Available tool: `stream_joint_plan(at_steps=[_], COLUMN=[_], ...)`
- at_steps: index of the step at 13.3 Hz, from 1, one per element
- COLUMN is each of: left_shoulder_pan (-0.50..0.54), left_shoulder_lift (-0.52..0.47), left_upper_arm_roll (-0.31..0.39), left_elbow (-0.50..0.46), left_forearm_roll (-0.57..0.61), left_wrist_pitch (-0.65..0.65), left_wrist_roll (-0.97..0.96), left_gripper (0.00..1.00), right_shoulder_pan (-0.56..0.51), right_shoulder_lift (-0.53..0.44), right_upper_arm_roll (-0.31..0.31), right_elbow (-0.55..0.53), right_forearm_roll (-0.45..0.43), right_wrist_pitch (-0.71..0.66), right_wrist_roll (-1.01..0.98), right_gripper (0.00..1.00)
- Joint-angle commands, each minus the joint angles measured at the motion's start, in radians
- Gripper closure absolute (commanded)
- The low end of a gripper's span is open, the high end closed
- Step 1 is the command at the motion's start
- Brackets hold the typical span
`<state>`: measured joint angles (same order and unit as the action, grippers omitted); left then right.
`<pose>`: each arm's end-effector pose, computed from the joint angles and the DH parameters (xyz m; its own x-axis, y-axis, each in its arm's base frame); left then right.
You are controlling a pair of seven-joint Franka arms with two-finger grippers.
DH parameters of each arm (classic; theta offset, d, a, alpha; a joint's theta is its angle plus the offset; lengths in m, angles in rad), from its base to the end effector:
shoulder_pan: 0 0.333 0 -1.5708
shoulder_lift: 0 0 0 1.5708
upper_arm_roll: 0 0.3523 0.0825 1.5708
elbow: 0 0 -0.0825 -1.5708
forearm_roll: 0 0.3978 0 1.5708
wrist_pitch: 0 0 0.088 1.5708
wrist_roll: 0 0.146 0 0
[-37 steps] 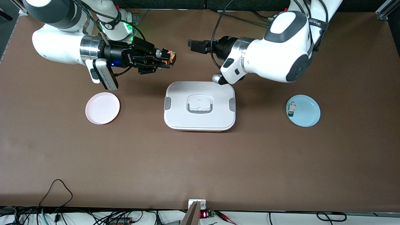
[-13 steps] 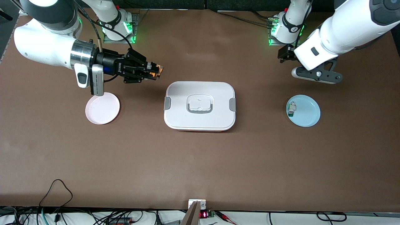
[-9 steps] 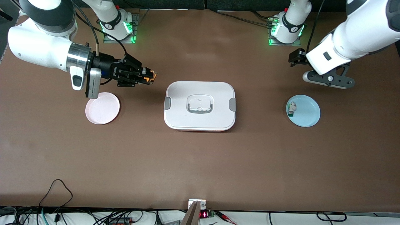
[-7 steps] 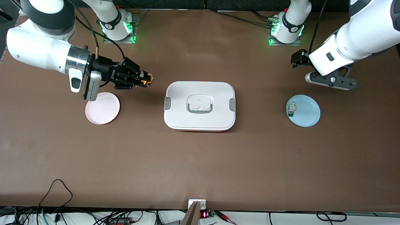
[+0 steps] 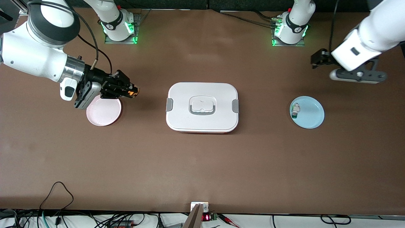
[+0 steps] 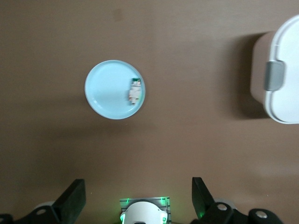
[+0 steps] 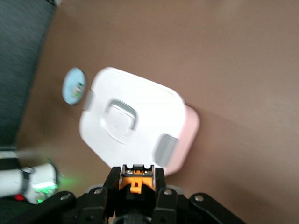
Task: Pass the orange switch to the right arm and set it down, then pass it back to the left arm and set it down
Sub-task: 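Carry the switch toward the white plate while the left gripper retreats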
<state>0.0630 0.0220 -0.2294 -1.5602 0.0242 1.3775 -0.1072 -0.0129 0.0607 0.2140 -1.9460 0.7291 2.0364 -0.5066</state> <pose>0.5386 -0.0851 0.6009 0.9785 -0.0522 -0.1995 -0.0615 -0.9973 -0.0408 0.5772 0.1775 0.4657 0.9292 0.2884 0.2311 0.3696 -0.7309 -0.5738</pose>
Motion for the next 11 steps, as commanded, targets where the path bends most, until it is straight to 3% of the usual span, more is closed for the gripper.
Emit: stream_joint_plan(at_steps=[1,9,11], left_shoulder_pan=[-0.07,-0.069,-0.063], left_shoulder_lift=[-0.036,-0.05,-0.057], left_upper_arm_roll=[0.119,0.16,0.166], left_elbow=[-0.053,-0.066,-0.075], left_forearm_roll=[0.01,0.017,0.02], left_wrist_pitch=[0.028,0.09,0.095], left_wrist_roll=[0.024,0.064,0.142], left_gripper=[0.01,0.0,0.0], right_shoulder_pan=[-0.021,-0.078,-0.084], right_shoulder_lift=[0.016,0.037,0.041], right_upper_arm_roll=[0.01,0.01,0.008], right_elbow=[0.018,0.053,0.053], right_forearm_roll=[-0.112,-0.541,-0.568], right_wrist_pitch=[-0.007,-0.107,-0.107], right_wrist_roll=[0.016,0.14,0.108], right_gripper=[0.73,0.74,0.74])
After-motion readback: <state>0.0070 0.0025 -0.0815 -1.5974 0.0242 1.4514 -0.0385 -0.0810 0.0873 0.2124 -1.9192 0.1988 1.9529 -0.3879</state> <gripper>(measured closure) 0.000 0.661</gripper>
